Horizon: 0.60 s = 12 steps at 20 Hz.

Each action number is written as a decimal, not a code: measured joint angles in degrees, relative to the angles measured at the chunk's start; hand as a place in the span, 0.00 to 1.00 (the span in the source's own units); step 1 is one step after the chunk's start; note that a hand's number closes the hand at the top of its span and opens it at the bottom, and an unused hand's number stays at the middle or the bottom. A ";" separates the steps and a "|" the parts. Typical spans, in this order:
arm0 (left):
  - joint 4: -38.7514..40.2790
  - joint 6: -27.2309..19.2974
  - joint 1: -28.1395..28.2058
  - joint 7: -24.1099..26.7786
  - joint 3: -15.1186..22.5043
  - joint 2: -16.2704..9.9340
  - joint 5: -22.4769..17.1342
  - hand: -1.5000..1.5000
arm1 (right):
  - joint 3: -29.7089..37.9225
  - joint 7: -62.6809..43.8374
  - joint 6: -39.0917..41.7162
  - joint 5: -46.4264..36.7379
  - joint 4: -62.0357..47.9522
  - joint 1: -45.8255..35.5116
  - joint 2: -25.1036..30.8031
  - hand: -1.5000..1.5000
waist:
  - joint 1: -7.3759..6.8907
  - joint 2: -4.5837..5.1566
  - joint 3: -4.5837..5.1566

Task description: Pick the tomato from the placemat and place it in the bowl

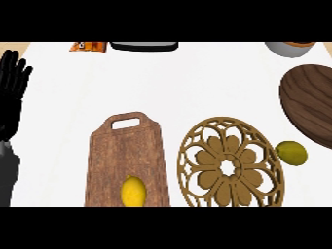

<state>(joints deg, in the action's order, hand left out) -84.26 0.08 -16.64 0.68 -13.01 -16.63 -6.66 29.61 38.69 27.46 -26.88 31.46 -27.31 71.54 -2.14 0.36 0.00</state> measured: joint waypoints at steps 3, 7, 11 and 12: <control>-0.03 0.03 0.21 0.27 -0.16 0.13 -0.13 0.50 | -3.70 -2.50 0.90 -0.95 1.53 -3.32 -2.97 1.00 | 0.08 0.00 0.01; -0.05 0.74 0.45 0.05 -0.69 -0.50 -0.62 0.50 | -7.99 -6.68 1.83 -2.21 3.38 -7.74 -8.02 1.00 | 0.37 -0.08 0.02; -0.69 0.84 1.00 -0.59 -1.10 -0.54 -1.09 0.50 | -11.19 -9.38 0.80 -3.98 3.26 -10.94 -13.40 1.00 | 0.63 -0.10 0.01; -0.89 0.46 1.79 0.14 -0.82 0.08 -0.64 0.50 | -11.82 -9.92 0.06 -4.39 3.39 -11.08 -14.89 1.00 | 0.74 -0.13 0.01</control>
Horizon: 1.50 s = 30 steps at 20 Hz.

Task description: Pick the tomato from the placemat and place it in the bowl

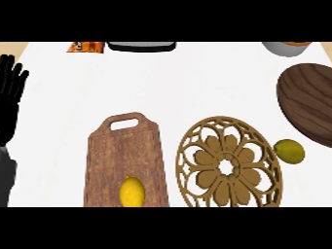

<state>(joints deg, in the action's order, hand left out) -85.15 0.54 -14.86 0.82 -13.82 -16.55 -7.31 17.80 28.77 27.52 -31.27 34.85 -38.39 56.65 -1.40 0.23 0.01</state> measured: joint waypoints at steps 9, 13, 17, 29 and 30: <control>1.17 -0.50 -1.17 0.36 0.34 0.45 0.74 0.50 | -3.70 -8.14 -13.02 -5.90 -3.91 -1.35 -10.84 0.00 | 0.27 0.11 -0.05; 1.09 -0.23 -1.66 -0.06 0.20 0.22 0.44 0.50 | -1.99 -8.83 -15.97 -5.46 -10.56 -2.65 -13.58 0.00 | -0.13 0.33 -0.12; 1.35 -0.46 -2.08 0.33 0.42 0.42 0.82 0.50 | 1.41 -6.67 -16.13 -2.33 -15.29 -3.97 -15.47 0.00 | -0.35 0.47 -0.18; 0.12 -0.42 -1.99 -0.87 0.40 0.48 0.40 0.50 | 15.94 0.42 -21.02 10.35 -20.47 -4.47 -10.58 0.00 | -0.32 0.64 -0.26; 0.56 -0.68 -2.03 -0.18 0.66 0.94 0.74 0.50 | 16.97 0.72 -21.32 11.16 -21.10 -4.06 -9.83 0.00 | -0.31 0.74 -0.26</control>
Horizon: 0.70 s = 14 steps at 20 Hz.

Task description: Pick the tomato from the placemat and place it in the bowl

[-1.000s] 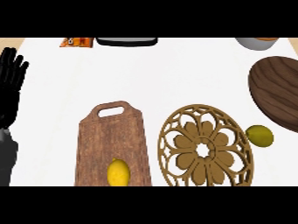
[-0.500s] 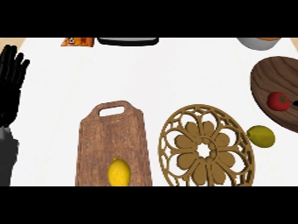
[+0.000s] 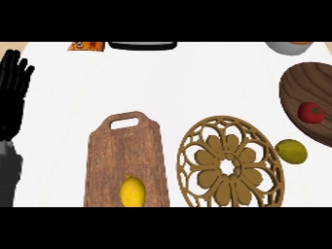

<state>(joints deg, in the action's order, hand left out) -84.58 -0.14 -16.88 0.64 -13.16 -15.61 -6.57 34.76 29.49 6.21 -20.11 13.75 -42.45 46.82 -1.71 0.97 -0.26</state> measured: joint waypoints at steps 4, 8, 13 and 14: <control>-0.12 -0.13 -0.73 -0.43 -0.32 -0.43 -0.06 0.50 | 4.08 0.61 2.38 3.46 -2.45 2.43 4.84 0.00 | 0.07 0.12 -0.10; -0.38 0.13 0.38 0.30 -0.19 -0.09 -0.06 0.50 | 7.06 2.12 6.77 6.15 -4.17 5.53 9.25 0.00 | -0.01 0.18 -0.19; -0.59 0.81 1.16 0.74 -0.81 -0.56 -0.64 0.50 | 9.98 4.75 12.26 8.81 -5.71 10.01 12.95 0.00 | 0.22 0.28 -0.38; -0.72 0.75 1.39 0.78 -0.61 -0.30 -0.57 0.50 | 10.38 5.00 13.16 9.18 -5.94 10.68 13.48 0.00 | 0.16 0.29 -0.42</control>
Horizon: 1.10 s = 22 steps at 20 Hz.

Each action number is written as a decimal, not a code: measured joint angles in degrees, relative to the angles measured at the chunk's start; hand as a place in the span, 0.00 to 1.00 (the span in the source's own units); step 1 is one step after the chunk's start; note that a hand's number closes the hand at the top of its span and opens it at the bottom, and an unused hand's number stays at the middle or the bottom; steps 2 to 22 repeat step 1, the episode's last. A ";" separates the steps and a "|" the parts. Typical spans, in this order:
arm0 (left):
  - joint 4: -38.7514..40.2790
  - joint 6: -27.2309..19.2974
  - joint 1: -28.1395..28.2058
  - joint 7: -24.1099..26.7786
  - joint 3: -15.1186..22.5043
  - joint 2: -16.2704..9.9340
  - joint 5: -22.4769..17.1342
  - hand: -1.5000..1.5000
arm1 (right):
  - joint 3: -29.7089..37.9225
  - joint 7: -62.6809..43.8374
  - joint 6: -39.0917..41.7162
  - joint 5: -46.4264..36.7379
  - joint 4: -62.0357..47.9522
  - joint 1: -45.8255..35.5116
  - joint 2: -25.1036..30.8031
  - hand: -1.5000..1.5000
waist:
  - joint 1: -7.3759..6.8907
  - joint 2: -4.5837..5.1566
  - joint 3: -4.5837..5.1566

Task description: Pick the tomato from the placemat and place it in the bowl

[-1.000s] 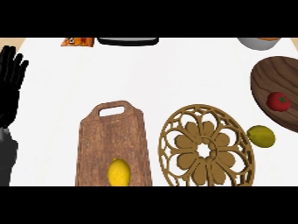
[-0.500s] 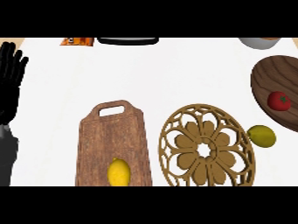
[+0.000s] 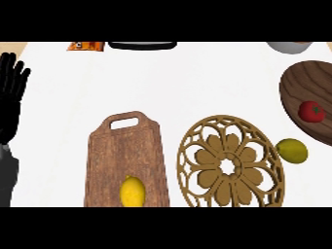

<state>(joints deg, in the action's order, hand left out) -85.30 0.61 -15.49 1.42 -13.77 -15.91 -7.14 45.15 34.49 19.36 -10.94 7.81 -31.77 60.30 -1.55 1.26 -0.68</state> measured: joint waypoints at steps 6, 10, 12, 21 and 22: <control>0.10 0.04 -0.06 -0.05 -0.02 -0.04 -0.03 0.50 | 0.28 0.33 0.91 0.25 -0.14 0.67 0.51 0.00 | 0.01 0.05 -0.04; 0.10 0.04 -0.06 -0.05 -0.02 -0.04 -0.03 0.50 | 0.28 0.33 0.91 0.25 -0.14 0.67 0.51 0.00 | 0.01 0.05 -0.04; 0.10 0.04 -0.06 -0.05 -0.02 -0.04 -0.03 0.50 | 0.28 0.33 0.91 0.25 -0.14 0.67 0.51 0.00 | 0.01 0.05 -0.04; 0.10 0.04 -0.06 -0.05 -0.02 -0.04 -0.03 0.50 | 0.28 0.33 0.91 0.25 -0.14 0.67 0.51 0.00 | 0.01 0.05 -0.04; 0.10 0.04 -0.06 -0.05 -0.02 -0.04 -0.03 0.50 | 0.28 0.33 0.91 0.25 -0.14 0.67 0.51 0.00 | 0.01 0.05 -0.04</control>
